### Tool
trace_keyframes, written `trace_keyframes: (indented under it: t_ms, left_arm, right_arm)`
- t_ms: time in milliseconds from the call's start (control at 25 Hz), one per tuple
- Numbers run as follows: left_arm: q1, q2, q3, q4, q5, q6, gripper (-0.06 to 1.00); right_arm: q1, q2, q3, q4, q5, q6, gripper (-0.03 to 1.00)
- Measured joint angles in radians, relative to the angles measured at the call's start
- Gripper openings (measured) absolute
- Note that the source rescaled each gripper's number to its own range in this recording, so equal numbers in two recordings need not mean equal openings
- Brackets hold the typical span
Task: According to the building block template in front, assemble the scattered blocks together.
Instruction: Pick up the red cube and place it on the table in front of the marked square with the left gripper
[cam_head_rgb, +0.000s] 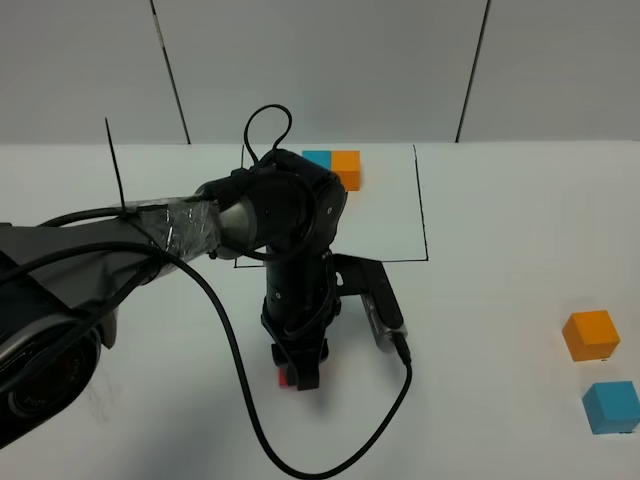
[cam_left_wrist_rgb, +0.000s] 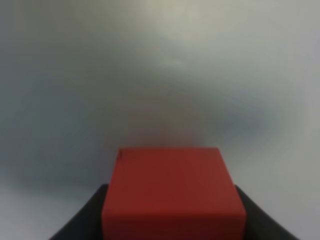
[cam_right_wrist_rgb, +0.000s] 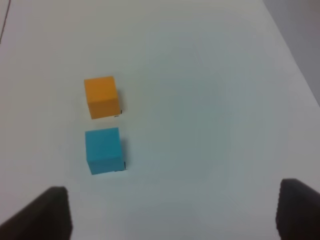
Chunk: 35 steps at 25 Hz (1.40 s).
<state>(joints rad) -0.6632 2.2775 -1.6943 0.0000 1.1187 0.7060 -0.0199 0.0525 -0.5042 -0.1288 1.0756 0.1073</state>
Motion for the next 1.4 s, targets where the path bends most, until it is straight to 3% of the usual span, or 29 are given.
trace_keyframes:
  t_ms: [480, 880, 1400]
  left_arm:
    - [0.000, -0.012, 0.068, 0.113, -0.159, -0.041, 0.00]
    - [-0.005, -0.031, 0.141, 0.142, -0.250, -0.043, 0.00]
    - [-0.005, -0.036, 0.156, 0.143, -0.265, -0.043, 0.00]
  right_arm:
    - [0.000, 0.000, 0.000, 0.000, 0.000, 0.000, 0.69]
    - [0.000, 0.000, 0.000, 0.000, 0.000, 0.000, 0.69]
    - [0.000, 0.000, 0.000, 0.000, 0.000, 0.000, 0.69]
